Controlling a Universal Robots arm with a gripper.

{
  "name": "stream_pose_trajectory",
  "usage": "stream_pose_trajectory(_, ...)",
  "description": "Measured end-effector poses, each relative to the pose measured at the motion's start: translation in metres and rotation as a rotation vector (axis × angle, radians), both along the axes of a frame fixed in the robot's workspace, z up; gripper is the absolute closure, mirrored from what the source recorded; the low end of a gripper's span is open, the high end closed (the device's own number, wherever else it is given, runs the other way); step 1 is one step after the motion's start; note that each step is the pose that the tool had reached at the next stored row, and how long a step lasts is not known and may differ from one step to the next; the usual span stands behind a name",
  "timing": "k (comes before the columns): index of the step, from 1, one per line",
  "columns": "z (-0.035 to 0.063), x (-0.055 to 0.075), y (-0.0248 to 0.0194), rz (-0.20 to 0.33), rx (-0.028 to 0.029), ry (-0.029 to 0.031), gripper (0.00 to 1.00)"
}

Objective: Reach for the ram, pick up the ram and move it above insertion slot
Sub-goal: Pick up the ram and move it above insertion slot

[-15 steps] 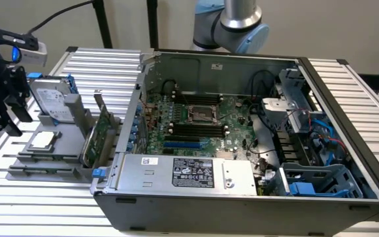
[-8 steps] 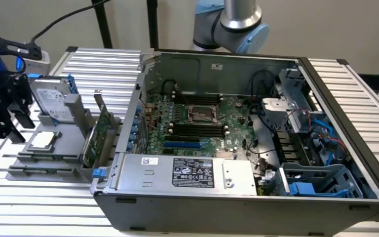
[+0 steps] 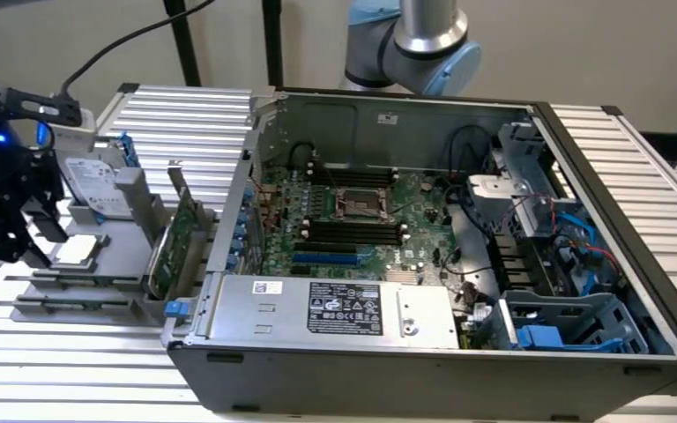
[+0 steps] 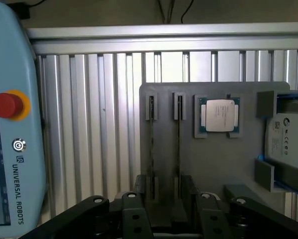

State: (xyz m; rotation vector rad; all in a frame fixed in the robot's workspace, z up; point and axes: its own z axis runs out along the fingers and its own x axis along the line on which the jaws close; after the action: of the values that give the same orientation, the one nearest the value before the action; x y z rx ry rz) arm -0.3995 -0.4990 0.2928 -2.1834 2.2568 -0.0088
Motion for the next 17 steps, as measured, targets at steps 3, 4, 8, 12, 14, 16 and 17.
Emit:
stream_pose_trajectory(3,-0.0054,0.001,-0.0029,0.000,0.0001,0.0000,0.58)
stream_pose_trajectory(4,-0.0072,0.002,-0.0039,0.000,0.0002,0.0000,0.58)
stream_pose_trajectory(8,-0.0145,0.003,-0.0072,0.001,0.0012,0.0000,0.58)
stream_pose_trajectory(12,-0.0217,0.004,-0.0100,0.002,0.0029,0.0000,0.58)
stream_pose_trajectory(14,-0.0253,0.004,-0.0114,0.003,0.0037,0.0000,0.58)
stream_pose_trajectory(16,-0.0290,0.005,-0.0127,0.004,0.0045,0.0001,0.58)
stream_pose_trajectory(17,-0.0309,0.005,-0.0133,0.004,0.0050,0.0000,0.58)
